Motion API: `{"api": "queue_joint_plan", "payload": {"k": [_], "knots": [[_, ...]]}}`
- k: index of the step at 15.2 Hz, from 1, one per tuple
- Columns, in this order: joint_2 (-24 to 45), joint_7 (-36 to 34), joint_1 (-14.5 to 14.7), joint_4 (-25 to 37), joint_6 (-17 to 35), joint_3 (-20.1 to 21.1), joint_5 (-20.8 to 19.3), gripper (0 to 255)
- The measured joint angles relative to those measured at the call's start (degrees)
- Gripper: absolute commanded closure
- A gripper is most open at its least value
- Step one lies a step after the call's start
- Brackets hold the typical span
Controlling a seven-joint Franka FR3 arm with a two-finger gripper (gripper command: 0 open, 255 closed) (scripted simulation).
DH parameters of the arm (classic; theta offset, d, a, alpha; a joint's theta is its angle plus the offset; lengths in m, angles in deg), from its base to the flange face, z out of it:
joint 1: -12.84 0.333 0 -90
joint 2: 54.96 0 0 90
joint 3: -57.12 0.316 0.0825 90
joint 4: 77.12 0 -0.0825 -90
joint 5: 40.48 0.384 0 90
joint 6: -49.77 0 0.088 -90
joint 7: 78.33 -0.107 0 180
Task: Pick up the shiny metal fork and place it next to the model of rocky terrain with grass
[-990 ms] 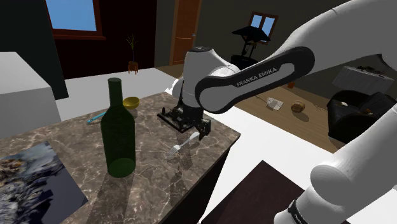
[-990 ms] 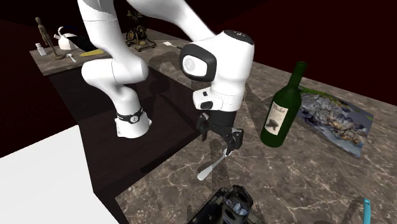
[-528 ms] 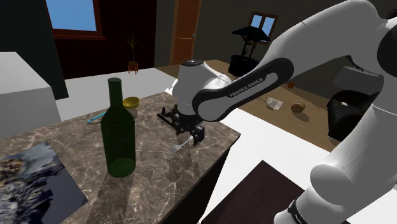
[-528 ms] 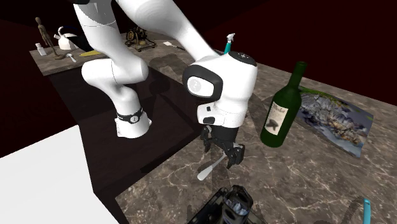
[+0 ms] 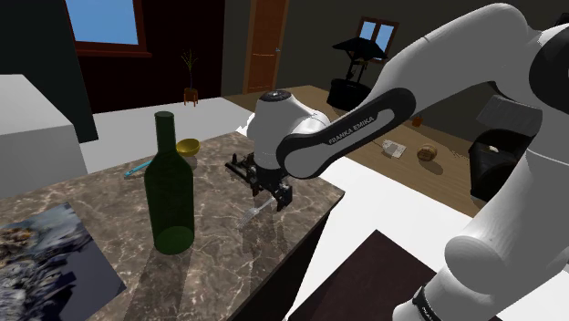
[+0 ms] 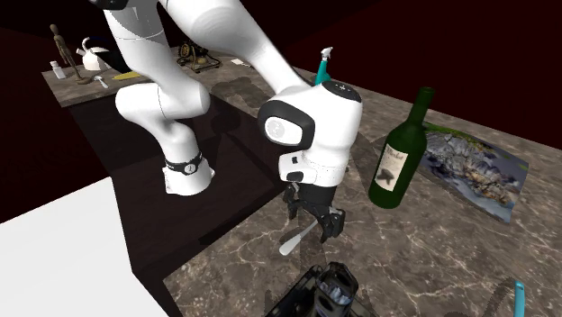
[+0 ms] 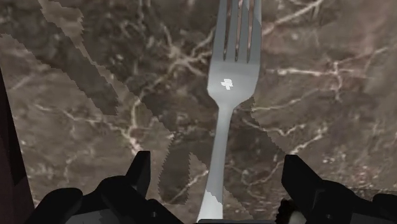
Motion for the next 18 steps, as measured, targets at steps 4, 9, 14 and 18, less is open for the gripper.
{"api": "queue_joint_plan", "payload": {"k": [4,9,14,18], "knots": [[0.0,0.0,0.0,0.0,0.0,0.0,0.0,255],[0.0,0.0,0.0,0.0,0.0,0.0,0.0,255],[-0.9,0.8,-0.2,0.2,-0.7,0.3,1.0,255],[-3.6,3.3,-0.7,1.0,-3.1,0.8,4.2,255]]}}
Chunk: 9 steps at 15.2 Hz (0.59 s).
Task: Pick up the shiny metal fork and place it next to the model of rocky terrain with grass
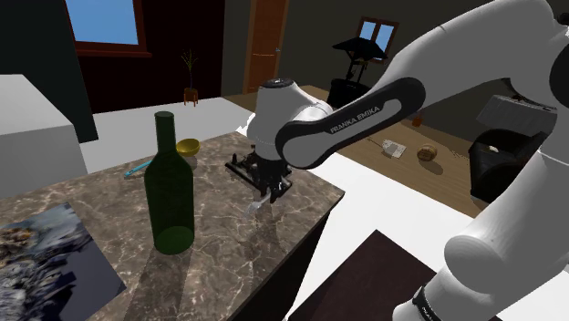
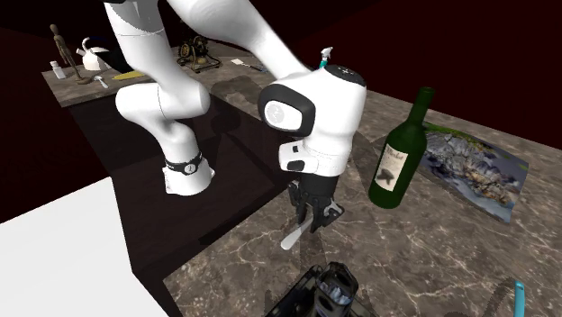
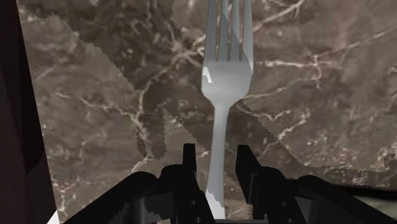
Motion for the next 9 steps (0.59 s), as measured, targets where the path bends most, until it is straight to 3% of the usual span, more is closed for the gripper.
{"api": "queue_joint_plan", "payload": {"k": [9], "knots": [[-5.8,5.0,-0.4,2.6,-5.9,0.1,6.1,255]]}}
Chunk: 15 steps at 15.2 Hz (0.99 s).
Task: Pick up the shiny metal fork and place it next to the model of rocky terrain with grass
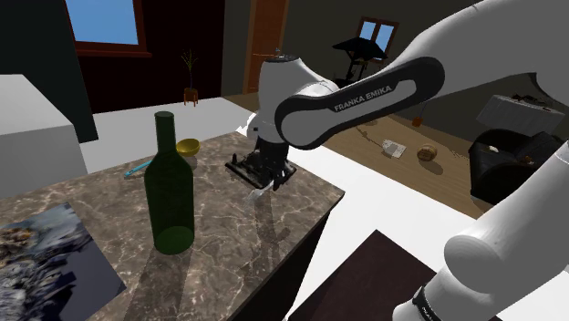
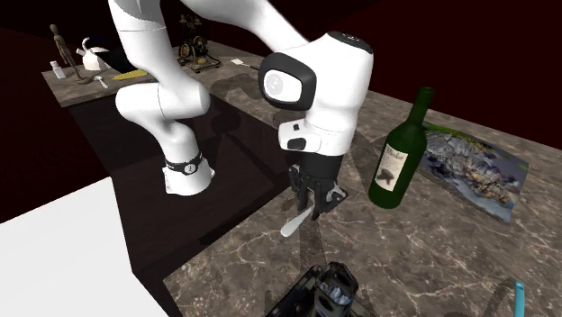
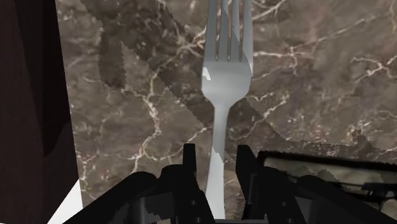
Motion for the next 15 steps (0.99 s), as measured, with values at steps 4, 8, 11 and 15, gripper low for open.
{"api": "queue_joint_plan", "payload": {"k": [4,8,11,15], "knots": [[-2.0,1.7,0.0,1.4,-2.7,-0.3,1.9,255],[-3.7,3.1,0.1,3.3,-5.7,-0.6,3.4,255],[-4.9,4.1,0.2,4.5,-7.7,-1.0,4.4,255],[-5.7,3.1,0.9,6.3,-10.2,-0.2,5.2,255]]}}
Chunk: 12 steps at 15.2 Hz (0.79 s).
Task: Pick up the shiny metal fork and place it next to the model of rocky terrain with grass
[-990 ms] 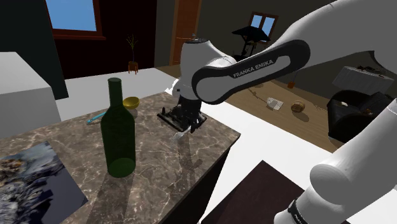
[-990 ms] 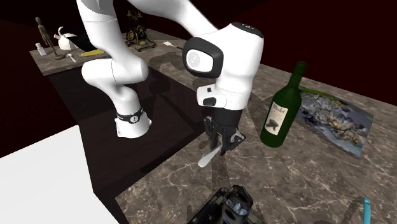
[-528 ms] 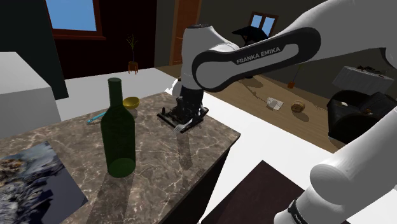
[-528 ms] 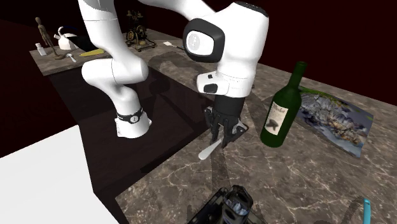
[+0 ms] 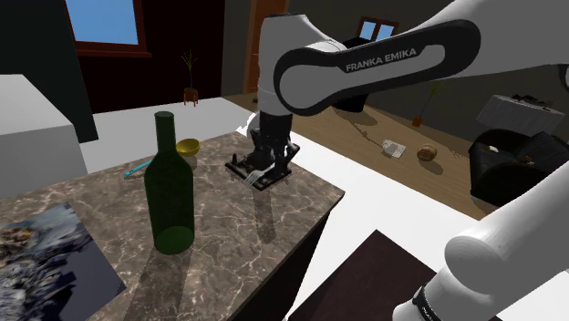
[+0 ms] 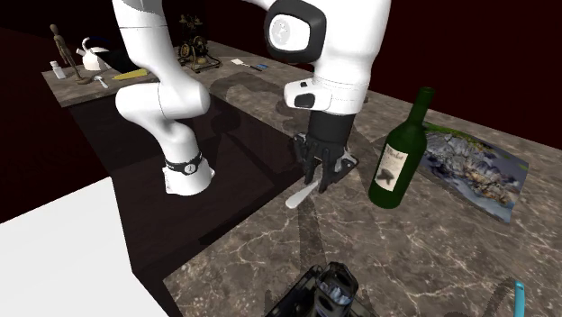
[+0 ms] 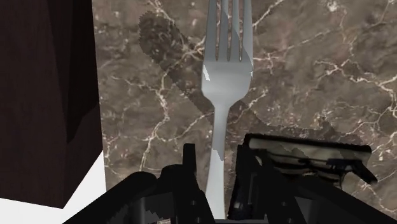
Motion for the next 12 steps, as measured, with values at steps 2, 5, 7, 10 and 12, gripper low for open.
{"api": "queue_joint_plan", "payload": {"k": [2,5,7,10,12], "knots": [[-0.2,-2.1,1.0,0.5,-0.9,1.3,0.4,255],[-0.1,-6.1,2.7,0.9,-1.5,3.9,0.8,255],[0.4,-9.4,3.9,1.6,-2.1,5.9,0.7,255],[2.0,-14.0,5.4,3.0,-2.9,8.6,-0.1,255],[3.7,-17.7,6.6,4.9,-4.1,10.8,-1.2,255]]}}
